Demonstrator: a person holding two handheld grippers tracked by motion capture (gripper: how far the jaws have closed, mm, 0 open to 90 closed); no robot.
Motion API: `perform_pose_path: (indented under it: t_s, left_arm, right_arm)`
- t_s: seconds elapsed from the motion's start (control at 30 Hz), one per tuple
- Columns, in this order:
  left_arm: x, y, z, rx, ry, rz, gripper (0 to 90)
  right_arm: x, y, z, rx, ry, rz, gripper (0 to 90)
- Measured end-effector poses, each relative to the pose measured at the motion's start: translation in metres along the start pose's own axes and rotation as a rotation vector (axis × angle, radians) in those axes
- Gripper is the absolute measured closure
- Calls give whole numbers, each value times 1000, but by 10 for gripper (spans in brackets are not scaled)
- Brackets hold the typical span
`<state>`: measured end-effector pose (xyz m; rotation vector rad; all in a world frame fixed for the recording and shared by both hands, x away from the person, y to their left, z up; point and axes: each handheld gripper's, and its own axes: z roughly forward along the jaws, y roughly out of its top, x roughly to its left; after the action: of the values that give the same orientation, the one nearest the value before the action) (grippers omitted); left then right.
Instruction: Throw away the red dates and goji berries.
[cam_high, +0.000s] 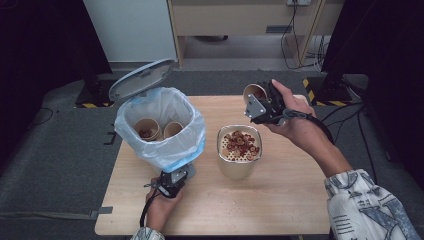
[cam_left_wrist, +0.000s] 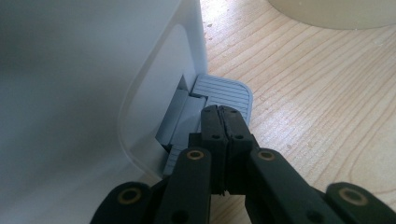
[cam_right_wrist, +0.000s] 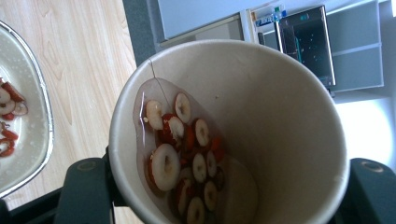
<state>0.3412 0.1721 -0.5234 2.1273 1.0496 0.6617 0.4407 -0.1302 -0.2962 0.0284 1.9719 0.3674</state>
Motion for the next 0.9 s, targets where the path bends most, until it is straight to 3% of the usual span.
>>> perform_pose_path:
  t_s: [0.1,0.13,0.2,0.23,0.33,0.37,0.4,0.43,0.53,0.9]
  left_arm:
    - [2,0,0,-2,-14,-9,882]
    - [3,0,0,-2,-18,14,882]
    - [2,0,0,-1,-17,-11,882]
    - [7,1,0,-1,-10,49,882]
    - [4,1,1,-1,-22,22,882]
    - [7,1,0,0,-10,53,882]
    - [7,2,0,1,-9,53,882]
    - [3,1,1,1,-20,19,882]
    - [1,0,0,1,-8,-7,882]
    - [0,1,0,5,-3,1,882]
  right_arm:
    - [-1,0,-1,1,-4,-8,322]
    - [-1,0,-1,0,-5,-10,323]
    - [-2,0,-1,4,-2,-23,323]
    - [-3,0,-1,3,-4,-30,323]
    - [-3,0,-2,1,-8,-33,323]
    - [-3,1,-3,7,-13,-46,322]
    - [-2,1,-4,1,-14,-44,322]
    - [-1,1,-4,-3,-14,-49,322]
    - [4,2,-5,3,-15,-64,322]
    - [10,3,-1,19,-20,-105,324]
